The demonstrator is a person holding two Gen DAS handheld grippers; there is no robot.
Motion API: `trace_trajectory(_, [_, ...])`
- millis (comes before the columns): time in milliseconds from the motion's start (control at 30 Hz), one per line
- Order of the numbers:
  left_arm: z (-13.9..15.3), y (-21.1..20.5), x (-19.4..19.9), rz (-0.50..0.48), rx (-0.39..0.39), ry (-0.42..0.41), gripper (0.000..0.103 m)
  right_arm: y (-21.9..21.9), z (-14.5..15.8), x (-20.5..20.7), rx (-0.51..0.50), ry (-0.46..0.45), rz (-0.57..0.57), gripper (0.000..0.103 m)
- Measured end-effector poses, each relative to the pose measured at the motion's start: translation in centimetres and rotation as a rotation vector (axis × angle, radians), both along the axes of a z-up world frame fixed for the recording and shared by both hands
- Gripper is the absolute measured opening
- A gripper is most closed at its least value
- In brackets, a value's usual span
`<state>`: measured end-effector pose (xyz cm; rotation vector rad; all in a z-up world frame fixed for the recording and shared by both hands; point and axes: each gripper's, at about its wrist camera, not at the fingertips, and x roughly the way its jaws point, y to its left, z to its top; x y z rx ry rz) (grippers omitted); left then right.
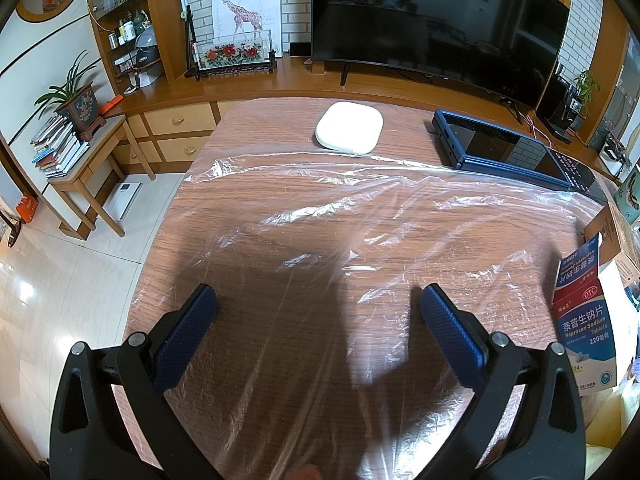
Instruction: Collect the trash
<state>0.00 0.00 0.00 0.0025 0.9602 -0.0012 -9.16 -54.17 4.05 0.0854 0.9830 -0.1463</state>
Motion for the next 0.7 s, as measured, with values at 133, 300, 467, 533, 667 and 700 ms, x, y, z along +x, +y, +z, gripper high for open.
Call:
trace_trajectory(133, [0.0, 0.0, 0.0, 0.000, 0.000, 0.000, 0.102, 0.0, 0.0, 0.0, 0.000, 0.000, 0.000, 0.099])
trace_trajectory(300, [0.0, 0.0, 0.0, 0.000, 0.000, 0.000, 0.102, 0.0, 0.0, 0.0, 0.000, 0.000, 0.000, 0.099])
trace_trajectory(467, [0.0, 0.0, 0.0, 0.000, -0.001, 0.000, 0.102, 0.0, 0.0, 0.0, 0.000, 0.000, 0.000, 0.099])
trace_trajectory(533, [0.0, 0.0, -0.1, -0.004, 0.002, 0.000, 0.102, 0.0, 0.0, 0.0, 0.000, 0.000, 0.000, 0.099])
trace_trajectory(667, [0.4, 0.7, -0.9, 0.023, 0.029, -0.005, 0.101, 0.0, 0.0, 0.0, 0.000, 0.000, 0.000, 0.099])
trace_trajectory(700, [0.9, 1.0, -1.3, 0.019, 0.005, -0.014, 0.101, 0.0, 0.0, 0.0, 0.000, 0.000, 0.000, 0.099])
